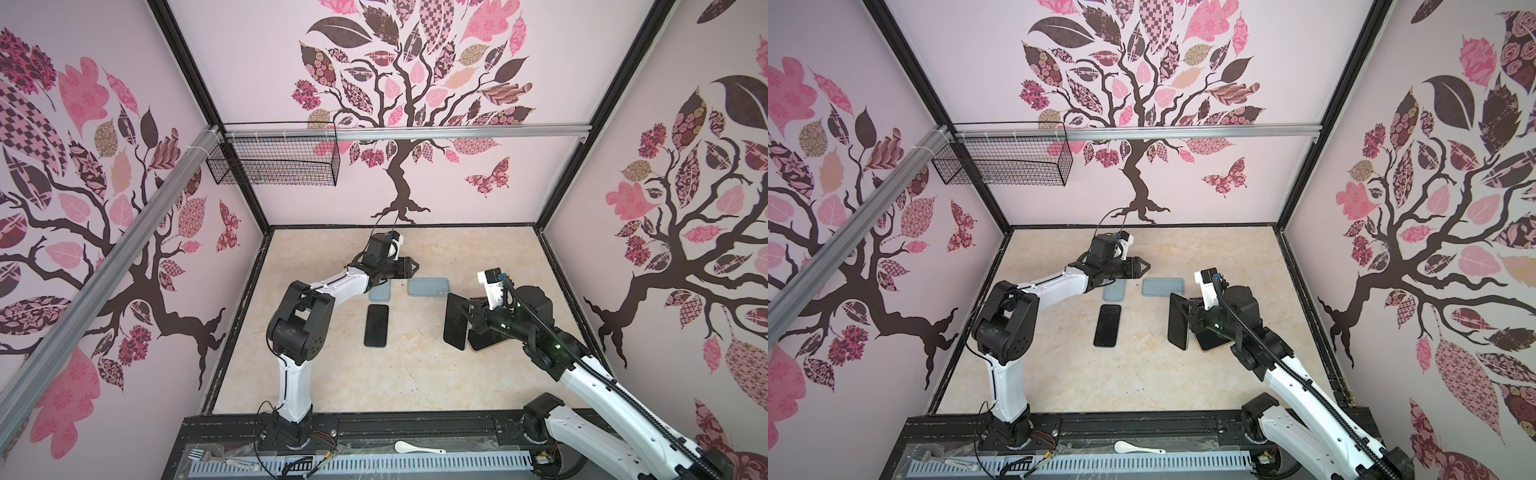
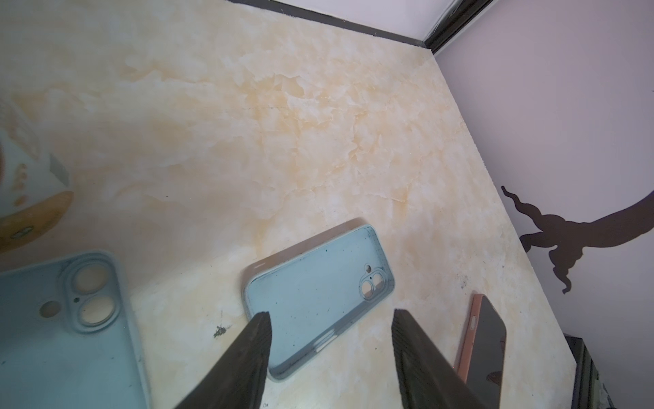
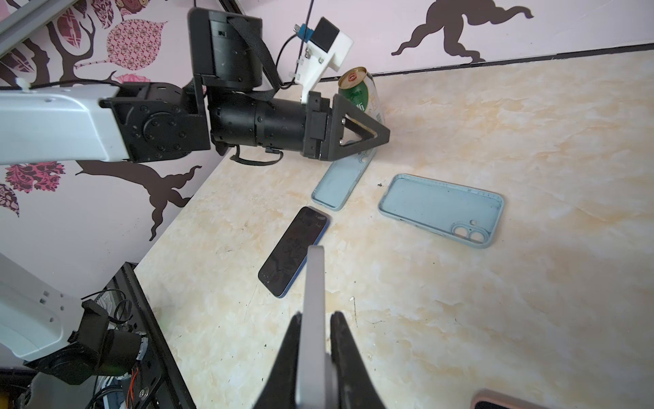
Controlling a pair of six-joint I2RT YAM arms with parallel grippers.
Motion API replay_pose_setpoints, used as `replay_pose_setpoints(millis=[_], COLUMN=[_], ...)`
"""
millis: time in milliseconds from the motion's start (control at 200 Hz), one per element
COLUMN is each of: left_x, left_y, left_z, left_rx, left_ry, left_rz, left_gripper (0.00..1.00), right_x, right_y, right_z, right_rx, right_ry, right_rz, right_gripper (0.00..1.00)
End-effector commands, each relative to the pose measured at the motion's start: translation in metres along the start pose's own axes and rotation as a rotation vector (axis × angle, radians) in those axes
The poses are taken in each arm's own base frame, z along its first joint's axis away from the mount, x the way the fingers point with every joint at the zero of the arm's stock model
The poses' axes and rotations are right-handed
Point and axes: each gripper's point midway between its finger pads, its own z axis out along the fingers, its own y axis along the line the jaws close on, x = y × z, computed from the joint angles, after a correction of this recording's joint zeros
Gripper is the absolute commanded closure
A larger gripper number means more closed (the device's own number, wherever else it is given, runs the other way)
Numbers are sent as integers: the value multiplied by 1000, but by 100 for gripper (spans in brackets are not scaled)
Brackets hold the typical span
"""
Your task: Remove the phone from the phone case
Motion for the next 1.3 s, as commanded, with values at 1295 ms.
replay_pose_setpoints(millis=[1295], left_x=[106], left_y=[-191], left_z=[-238], left_rx=[783], left_ry=[-2], left_rz=[344], left_gripper=[43], right_x=[-64], right_y=[153], right_z=[-25], right_rx=[-831], right_ry=[-214], right_rz=[-75], right_gripper=[100])
